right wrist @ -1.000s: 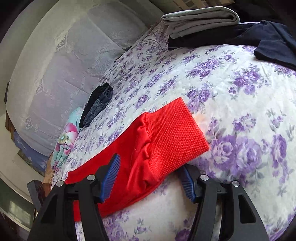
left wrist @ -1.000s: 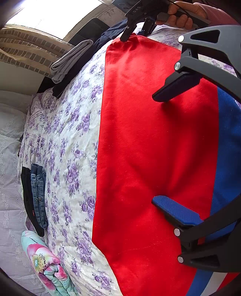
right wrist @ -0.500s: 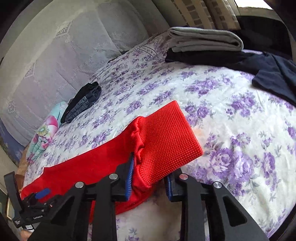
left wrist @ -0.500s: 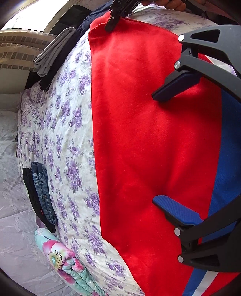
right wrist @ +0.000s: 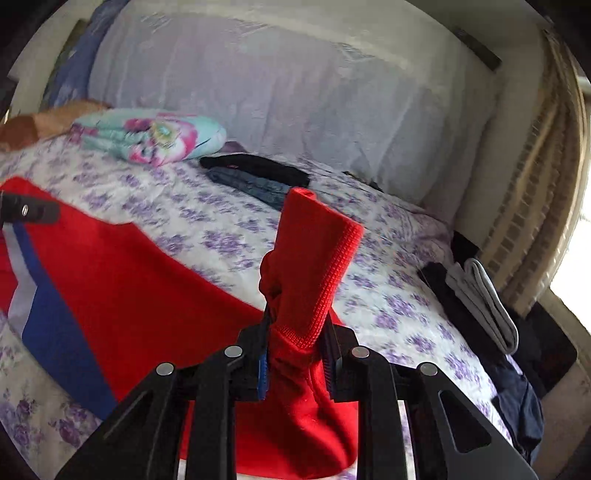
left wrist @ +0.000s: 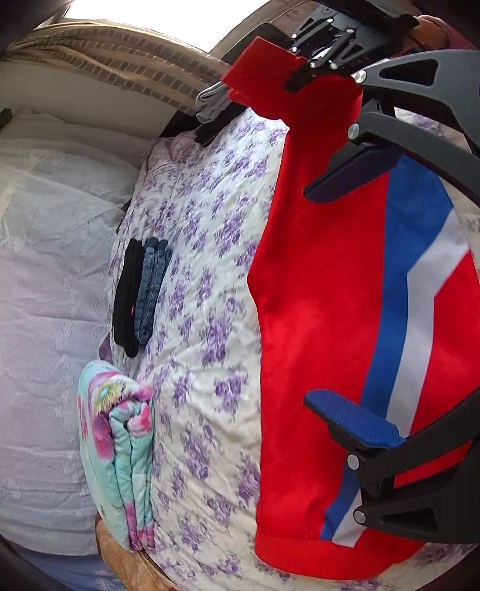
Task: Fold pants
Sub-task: 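Fold the cuff end over onto the pants with the right tool, release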
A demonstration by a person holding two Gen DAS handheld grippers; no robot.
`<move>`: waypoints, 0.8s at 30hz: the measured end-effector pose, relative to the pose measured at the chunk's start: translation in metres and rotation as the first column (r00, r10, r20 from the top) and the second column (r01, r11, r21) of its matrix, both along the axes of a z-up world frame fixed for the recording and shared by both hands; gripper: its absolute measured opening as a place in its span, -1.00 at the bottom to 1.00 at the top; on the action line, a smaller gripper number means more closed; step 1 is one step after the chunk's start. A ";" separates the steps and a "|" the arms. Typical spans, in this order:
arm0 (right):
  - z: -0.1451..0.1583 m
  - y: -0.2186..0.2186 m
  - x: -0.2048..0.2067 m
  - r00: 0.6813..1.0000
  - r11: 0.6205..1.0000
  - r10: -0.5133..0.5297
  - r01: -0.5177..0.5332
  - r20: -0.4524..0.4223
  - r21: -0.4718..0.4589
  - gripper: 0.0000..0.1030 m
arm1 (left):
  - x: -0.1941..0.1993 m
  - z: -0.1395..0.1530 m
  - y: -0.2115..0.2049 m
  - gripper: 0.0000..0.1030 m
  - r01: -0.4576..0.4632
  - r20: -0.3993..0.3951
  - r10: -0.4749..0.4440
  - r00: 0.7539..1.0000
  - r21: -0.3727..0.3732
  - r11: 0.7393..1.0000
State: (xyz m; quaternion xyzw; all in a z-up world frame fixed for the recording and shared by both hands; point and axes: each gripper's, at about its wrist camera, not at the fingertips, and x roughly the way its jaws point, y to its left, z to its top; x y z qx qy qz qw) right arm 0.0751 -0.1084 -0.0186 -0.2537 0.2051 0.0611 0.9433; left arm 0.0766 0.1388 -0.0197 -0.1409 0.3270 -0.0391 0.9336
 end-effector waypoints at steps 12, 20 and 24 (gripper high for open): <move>-0.013 0.046 -0.020 0.895 0.945 0.322 -0.324 -0.309 0.045 0.29 | -0.003 -0.018 0.024 0.92 0.019 -0.012 -0.020 1.000 -0.129 0.992; 0.007 0.016 0.006 0.875 0.903 0.362 -0.243 -0.322 0.355 -0.04 | -0.003 -0.018 0.024 0.92 0.018 -0.012 -0.020 1.000 -0.132 0.991; -0.016 0.033 0.017 0.873 0.928 0.341 -0.254 -0.350 0.271 -0.14 | -0.002 -0.018 0.024 0.92 0.019 -0.013 -0.021 1.000 -0.138 0.990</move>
